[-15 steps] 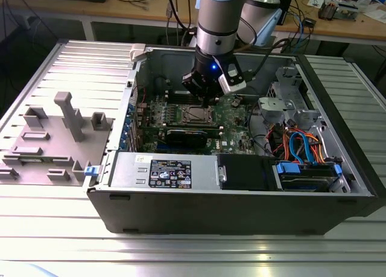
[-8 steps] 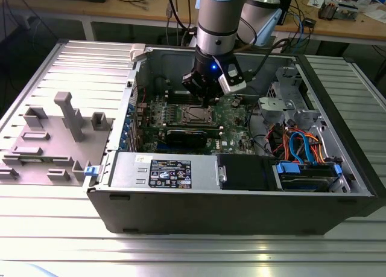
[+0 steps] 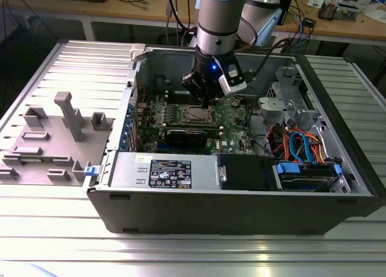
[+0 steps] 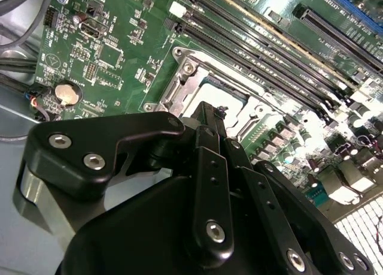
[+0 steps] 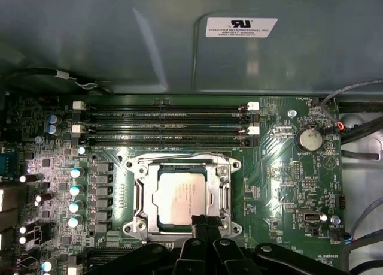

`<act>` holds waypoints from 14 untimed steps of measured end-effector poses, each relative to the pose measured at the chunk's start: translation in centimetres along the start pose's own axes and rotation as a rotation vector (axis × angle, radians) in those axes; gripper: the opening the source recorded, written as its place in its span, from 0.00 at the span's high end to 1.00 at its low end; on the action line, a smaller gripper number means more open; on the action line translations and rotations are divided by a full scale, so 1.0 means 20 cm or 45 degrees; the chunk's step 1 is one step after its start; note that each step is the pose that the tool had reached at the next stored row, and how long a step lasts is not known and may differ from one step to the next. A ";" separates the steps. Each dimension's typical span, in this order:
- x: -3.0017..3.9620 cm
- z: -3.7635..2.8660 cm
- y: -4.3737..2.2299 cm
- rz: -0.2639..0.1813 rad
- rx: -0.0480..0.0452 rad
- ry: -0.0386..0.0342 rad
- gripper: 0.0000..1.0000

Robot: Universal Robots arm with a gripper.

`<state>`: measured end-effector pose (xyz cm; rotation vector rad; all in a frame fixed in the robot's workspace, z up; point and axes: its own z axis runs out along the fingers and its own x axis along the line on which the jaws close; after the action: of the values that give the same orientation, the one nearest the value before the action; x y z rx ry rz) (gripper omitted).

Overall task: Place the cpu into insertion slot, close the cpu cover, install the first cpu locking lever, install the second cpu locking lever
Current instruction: 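Install the second cpu locking lever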

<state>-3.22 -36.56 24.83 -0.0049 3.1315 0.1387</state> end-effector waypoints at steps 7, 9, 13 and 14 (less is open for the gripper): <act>0.007 -0.011 -0.061 -0.002 0.000 0.0001 0.89; 0.013 -0.013 -0.076 -0.003 0.000 0.0000 0.89; 0.054 -0.014 -0.094 -0.003 -0.001 -0.0006 0.89; 0.071 -0.014 -0.102 -0.003 -0.001 -0.0008 0.89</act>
<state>-4.63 -38.63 24.93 -0.0088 3.1307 0.1403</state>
